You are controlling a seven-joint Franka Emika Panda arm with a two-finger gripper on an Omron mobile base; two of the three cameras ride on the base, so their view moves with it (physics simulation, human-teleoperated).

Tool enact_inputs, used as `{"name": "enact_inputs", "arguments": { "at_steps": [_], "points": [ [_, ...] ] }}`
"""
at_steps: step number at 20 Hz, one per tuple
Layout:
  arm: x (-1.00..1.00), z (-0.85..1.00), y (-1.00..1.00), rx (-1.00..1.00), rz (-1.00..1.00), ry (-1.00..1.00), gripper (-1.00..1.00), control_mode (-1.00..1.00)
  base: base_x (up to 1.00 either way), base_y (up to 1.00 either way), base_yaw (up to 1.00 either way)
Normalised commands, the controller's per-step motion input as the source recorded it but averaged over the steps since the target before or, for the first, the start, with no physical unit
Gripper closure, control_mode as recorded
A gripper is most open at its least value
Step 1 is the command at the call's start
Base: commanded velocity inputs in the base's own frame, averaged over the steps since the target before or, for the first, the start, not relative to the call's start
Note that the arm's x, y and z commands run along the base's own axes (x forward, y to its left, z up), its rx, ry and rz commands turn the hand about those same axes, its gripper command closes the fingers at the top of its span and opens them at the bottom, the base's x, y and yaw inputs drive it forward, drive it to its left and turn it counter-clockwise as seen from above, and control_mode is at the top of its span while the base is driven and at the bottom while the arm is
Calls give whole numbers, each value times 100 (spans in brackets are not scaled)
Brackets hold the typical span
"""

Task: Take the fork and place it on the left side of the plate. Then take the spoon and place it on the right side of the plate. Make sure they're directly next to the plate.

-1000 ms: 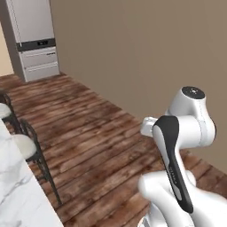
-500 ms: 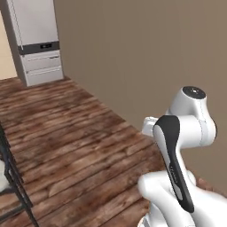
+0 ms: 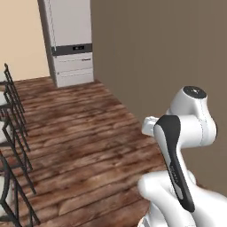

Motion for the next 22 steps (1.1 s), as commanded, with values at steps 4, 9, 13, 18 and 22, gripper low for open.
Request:
{"name": "enact_inputs", "arguments": {
  "at_steps": [4,9,13,18,22],
  "points": [
    [0,0,0,0,0,0,100,100,100,-23,37],
    [0,0,0,0,0,0,100,100,100,-26,34],
    [0,0,0,0,0,0,100,100,100,-30,32],
    [0,0,0,0,0,0,100,100,100,-33,32],
    [0,0,0,0,0,0,100,100,100,-34,33]
  ]
}}
